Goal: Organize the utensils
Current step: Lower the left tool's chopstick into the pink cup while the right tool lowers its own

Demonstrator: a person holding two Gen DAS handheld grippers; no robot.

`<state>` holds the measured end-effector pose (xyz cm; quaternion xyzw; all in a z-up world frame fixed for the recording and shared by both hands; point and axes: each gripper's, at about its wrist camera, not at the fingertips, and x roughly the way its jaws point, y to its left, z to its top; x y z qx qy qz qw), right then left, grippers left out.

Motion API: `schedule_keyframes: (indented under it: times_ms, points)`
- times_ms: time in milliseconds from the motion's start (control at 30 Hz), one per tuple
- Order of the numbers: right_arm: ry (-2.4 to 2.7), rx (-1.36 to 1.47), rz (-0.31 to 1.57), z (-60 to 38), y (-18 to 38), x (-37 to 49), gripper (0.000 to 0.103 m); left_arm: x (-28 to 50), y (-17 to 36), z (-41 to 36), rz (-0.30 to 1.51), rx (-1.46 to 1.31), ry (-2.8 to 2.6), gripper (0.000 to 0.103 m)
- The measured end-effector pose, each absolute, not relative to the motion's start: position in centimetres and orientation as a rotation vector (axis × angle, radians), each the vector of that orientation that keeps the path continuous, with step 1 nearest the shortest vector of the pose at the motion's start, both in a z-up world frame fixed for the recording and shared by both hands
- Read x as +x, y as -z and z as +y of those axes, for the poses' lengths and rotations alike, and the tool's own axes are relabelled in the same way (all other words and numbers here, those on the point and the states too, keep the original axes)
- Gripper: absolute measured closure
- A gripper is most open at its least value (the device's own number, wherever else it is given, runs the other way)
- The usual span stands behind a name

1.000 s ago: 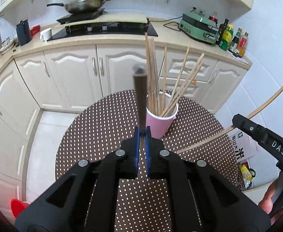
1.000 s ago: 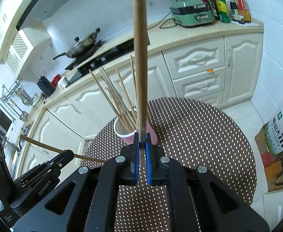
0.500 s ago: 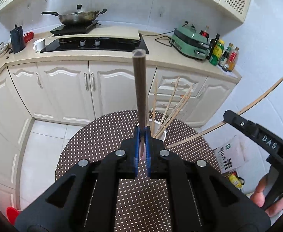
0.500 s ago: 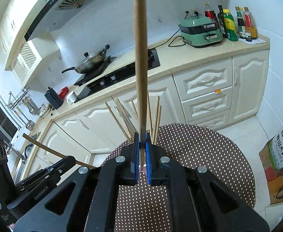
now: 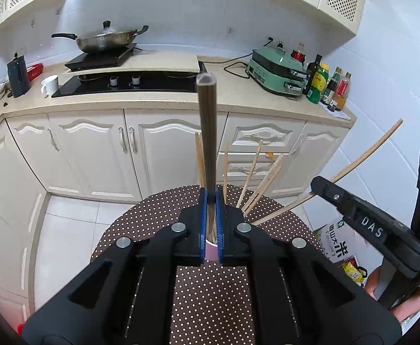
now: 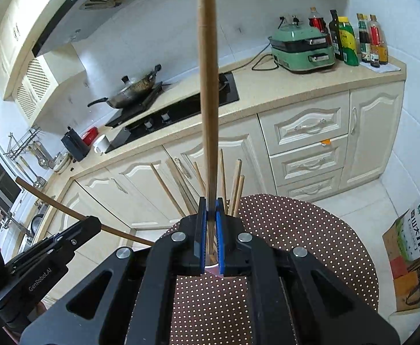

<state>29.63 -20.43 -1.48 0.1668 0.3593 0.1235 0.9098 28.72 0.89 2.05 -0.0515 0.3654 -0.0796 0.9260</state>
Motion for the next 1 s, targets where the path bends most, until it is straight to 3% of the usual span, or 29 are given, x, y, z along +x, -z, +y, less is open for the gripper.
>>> schedule_keyframes:
  times_ms: [600,1000]
  points:
    - [-0.245,0.327,0.951,-18.3,8.8,34.7,0.098,35.5,6.3,0.1,0.966,-0.095,0.188,0.097]
    - [-0.237,0.344,1.024,-17.6,11.8,36.5,0.098,38.1,10.2,0.8,1.015,-0.153,0.203,0.097]
